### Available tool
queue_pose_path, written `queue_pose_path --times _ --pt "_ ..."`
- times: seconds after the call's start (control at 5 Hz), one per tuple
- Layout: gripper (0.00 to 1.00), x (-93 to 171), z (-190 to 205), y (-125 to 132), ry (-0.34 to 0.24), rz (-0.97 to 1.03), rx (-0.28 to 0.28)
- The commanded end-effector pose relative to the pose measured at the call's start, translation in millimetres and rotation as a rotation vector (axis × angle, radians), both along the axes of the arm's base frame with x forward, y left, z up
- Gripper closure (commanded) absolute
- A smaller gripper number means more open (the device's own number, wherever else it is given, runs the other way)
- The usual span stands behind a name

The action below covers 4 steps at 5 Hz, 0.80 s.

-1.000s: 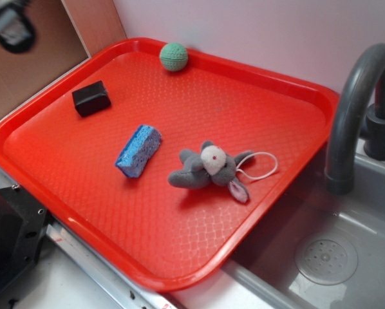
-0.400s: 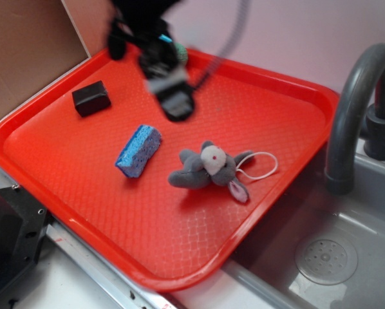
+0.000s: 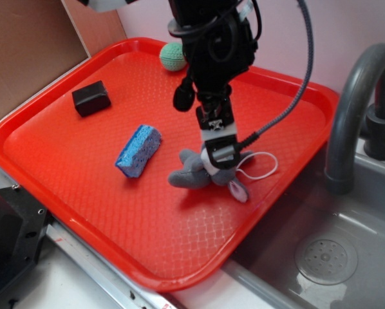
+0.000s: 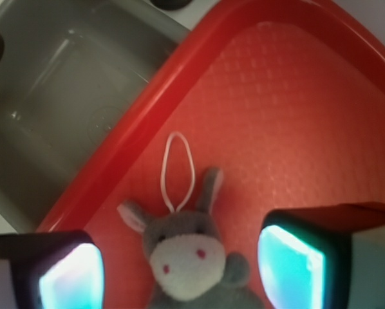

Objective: Grab the gray animal.

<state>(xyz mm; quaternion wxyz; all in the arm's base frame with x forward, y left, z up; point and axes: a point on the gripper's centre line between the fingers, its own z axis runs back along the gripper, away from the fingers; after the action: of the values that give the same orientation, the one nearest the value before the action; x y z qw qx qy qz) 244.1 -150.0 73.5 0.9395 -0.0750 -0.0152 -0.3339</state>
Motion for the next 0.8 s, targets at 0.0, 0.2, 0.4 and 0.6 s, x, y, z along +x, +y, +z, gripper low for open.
queue_pose_path --times 0.0,0.2,0.4,0.6 --pt "0.00 -15 -13 9 0.011 -0.033 0.008" --pt "0.00 -11 -26 17 0.040 -0.035 0.038" --pt "0.00 -4 -42 23 0.096 -0.011 0.024" --pt "1.00 -1 -48 25 0.099 0.002 0.051"
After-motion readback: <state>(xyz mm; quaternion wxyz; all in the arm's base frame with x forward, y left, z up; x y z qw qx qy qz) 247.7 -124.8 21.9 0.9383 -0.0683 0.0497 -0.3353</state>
